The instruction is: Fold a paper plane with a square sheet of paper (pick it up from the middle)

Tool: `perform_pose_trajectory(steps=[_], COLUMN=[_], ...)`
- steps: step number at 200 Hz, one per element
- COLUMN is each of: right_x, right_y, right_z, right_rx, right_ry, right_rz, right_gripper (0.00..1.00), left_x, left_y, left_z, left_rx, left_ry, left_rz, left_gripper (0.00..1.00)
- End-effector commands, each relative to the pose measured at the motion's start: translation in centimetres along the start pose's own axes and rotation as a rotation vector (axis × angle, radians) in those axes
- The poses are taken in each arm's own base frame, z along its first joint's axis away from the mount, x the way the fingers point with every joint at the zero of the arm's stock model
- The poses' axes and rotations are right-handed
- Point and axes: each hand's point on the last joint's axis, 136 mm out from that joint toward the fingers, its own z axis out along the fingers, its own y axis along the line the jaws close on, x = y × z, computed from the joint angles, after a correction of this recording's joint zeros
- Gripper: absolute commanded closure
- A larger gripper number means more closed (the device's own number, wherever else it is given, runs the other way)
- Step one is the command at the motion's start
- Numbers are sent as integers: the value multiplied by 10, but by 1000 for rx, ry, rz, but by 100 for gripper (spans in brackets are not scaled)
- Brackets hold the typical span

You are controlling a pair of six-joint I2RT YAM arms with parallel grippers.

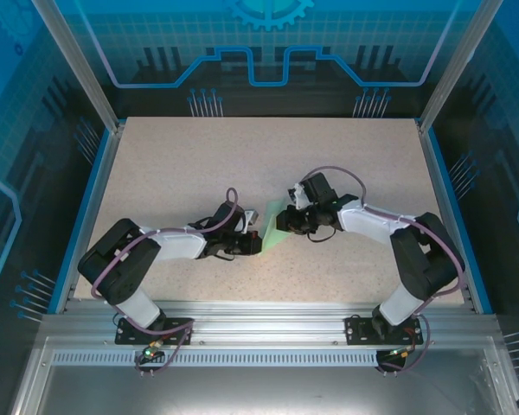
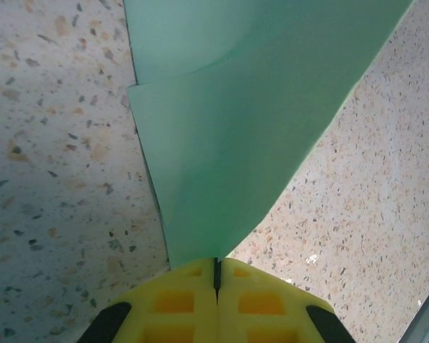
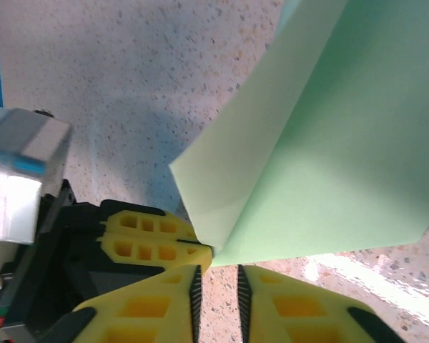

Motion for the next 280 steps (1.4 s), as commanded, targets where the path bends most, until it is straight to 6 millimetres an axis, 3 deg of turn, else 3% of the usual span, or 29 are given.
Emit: perform_pose_trajectory(steps=[1,42,128,210,252,280], right_x=[-2,-6,-13,-17,-17,-16], right_y=[15,24,18,13,11,10], right_z=[12,27,43,54,54,54], right_rx=[-39,-59,-37,-27,-20,-18], right_ry=[35,60,82,92,93,96], right_rz=[-34,-41,-22,-14,-12,-10], right_gripper=[79,82,83,82,82,82], left_x=[6,9,10,12,14,13], left_y=[2,8,14,16,15,16], left_z=[4,4,3,0,-4,-5], left_rx=[22,11,4,-8,-11,-21], left_ry=[26,31,24,27,31,28], left_rz=[-33,-48,-71,-76,-55,-46], left_gripper=[99,99,98,81,83,79])
